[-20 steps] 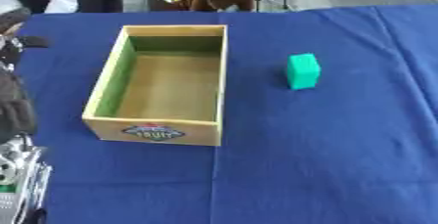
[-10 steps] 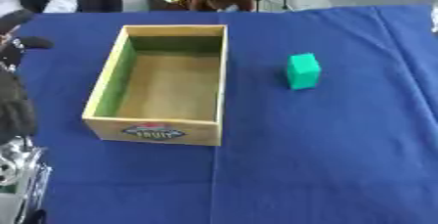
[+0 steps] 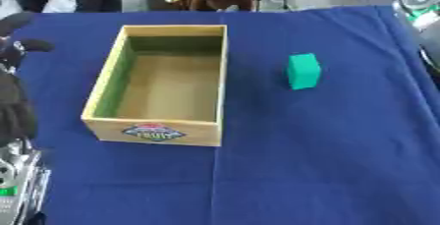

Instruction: Pick up objects on the table and place them in the box.

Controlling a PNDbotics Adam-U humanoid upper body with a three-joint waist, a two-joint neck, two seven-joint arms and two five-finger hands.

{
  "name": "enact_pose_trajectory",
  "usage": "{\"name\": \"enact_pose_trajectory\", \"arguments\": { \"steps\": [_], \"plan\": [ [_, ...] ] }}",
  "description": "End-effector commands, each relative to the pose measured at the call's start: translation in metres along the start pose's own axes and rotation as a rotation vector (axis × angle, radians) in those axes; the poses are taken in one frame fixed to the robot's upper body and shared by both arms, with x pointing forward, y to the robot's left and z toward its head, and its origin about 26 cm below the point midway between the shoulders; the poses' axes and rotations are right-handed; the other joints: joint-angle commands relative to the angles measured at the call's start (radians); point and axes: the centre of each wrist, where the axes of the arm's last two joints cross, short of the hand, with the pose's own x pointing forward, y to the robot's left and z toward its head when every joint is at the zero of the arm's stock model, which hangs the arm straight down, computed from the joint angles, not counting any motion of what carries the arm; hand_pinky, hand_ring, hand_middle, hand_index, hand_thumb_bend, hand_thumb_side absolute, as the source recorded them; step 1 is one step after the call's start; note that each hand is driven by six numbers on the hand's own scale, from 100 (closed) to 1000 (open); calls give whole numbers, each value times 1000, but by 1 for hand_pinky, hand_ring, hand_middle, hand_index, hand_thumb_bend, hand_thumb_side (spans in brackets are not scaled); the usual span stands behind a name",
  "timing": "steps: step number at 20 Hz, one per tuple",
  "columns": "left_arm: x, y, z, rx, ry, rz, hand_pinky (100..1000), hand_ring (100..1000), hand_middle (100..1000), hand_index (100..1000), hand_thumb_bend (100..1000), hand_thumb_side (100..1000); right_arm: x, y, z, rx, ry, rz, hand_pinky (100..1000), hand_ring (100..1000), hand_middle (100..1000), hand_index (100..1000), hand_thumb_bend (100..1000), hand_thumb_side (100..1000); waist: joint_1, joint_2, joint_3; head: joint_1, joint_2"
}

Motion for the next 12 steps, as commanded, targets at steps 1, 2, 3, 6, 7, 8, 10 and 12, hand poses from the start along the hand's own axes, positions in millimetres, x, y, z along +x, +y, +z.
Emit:
{"name": "enact_pose_trajectory", "arguments": {
  "steps": [1, 2, 3, 6, 7, 8, 10, 12],
  "plan": [
    [5, 0, -3, -12, -18, 2, 504, 715, 867, 753, 100, 965, -9, -7, -8, 40, 15, 44, 869, 911, 848, 919, 100, 977, -2, -24, 3, -1, 1],
    [5, 0, -3, -13, -18, 2, 504, 715, 867, 753, 100, 965, -10, -6, -10, 50, 19, 48, 871, 913, 847, 918, 100, 968, -2, -24, 3, -1, 1],
    [5, 0, -2, -13, -17, 2, 504, 715, 867, 753, 100, 965, -12, -4, -12, 62, 23, 50, 871, 913, 848, 919, 103, 967, -2, -23, 3, -1, 0],
    [5, 0, -2, -15, -14, 1, 503, 716, 868, 753, 100, 966, -17, -2, -16, 100, 35, 57, 874, 916, 850, 926, 129, 949, -3, -22, 3, 0, 0],
    [5, 0, -2, -15, -13, 1, 503, 716, 869, 753, 100, 967, -18, -2, -16, 106, 38, 58, 875, 917, 850, 928, 134, 947, -3, -21, 3, 0, 0],
    [5, 0, -2, -15, -13, 1, 503, 716, 869, 753, 100, 967, -20, -3, -16, 112, 40, 57, 877, 919, 852, 932, 150, 942, -4, -21, 3, 1, 0],
    [5, 0, -2, -15, -12, -1, 503, 716, 869, 753, 100, 968, -23, -3, -15, 130, 43, 54, 880, 922, 854, 943, 187, 950, -5, -20, 2, 3, 0],
    [5, 1, -2, -15, -11, -2, 503, 716, 870, 753, 100, 968, -26, -4, -14, 154, 38, 52, 884, 927, 861, 959, 258, 956, -7, -19, 0, 4, -1]
  ]
}}
